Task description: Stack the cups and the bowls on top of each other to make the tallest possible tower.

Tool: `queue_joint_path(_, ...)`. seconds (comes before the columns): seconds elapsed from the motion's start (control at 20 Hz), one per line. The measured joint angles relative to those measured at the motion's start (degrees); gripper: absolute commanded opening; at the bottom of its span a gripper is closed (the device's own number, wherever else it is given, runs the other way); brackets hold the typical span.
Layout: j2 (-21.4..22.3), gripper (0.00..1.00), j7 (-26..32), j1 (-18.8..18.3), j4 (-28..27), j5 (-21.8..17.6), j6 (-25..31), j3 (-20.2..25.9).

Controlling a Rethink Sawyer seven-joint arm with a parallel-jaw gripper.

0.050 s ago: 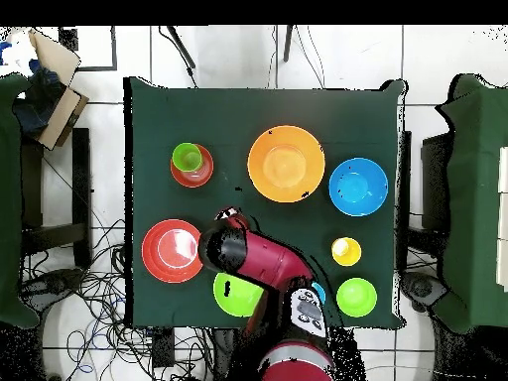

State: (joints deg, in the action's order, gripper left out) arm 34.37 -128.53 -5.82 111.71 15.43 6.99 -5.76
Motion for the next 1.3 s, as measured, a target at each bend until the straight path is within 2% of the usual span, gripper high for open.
queue_joint_path(0.4, -0.02, 1.0, 0.0, 2.86, 0.03, 3.05, -0.7, -0.3)
queue_joint_path(0.9, -1.12, 1.0, -0.08, 6.39, 0.07, 6.44, -6.06, -0.3)
queue_joint_path(1.3, -3.74, 1.0, -1.48, 8.2, 0.09, 9.68, -8.04, -1.02)
